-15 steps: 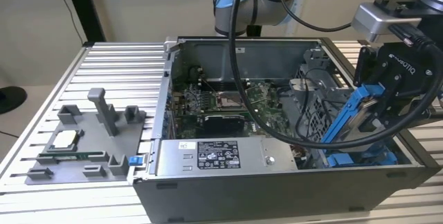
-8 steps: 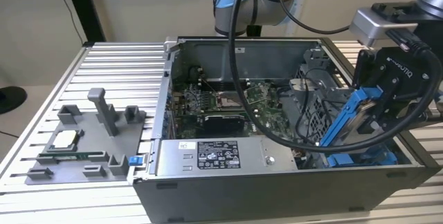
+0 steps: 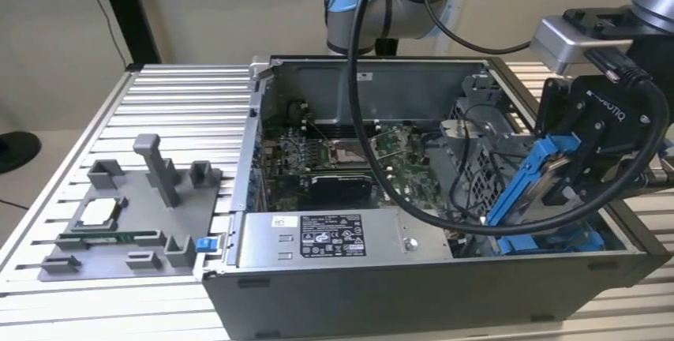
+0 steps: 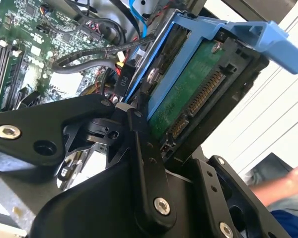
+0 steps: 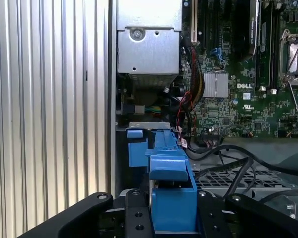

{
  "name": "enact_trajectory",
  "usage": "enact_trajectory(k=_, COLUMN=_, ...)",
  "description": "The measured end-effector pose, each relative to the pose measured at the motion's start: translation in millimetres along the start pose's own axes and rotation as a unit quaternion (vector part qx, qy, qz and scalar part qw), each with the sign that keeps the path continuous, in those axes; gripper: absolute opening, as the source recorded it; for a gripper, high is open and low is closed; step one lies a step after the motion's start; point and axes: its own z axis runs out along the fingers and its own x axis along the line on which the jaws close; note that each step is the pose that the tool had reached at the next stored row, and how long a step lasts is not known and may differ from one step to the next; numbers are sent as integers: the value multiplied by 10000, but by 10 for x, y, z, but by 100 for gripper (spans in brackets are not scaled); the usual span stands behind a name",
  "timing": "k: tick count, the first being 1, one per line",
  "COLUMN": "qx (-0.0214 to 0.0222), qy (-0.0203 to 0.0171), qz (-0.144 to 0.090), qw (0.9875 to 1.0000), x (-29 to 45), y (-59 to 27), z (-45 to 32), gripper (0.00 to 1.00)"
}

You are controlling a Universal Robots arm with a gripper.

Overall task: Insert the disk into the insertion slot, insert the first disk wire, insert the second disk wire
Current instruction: 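Insert the disk into the insertion slot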

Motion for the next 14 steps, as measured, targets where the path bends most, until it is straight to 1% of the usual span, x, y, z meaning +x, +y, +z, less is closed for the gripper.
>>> enact_trajectory(k=12, qx=0, qy=-1, qz=0, qw=10000, x=0, y=0, z=2, gripper=0)
enact_trajectory(k=13, qx=0, qy=0, qz=0, qw=10000, x=0, y=0, z=2, gripper=100)
enact_trajectory(k=14, qx=0, qy=0, qz=0, qw=10000, x=0, y=0, z=2, gripper=100)
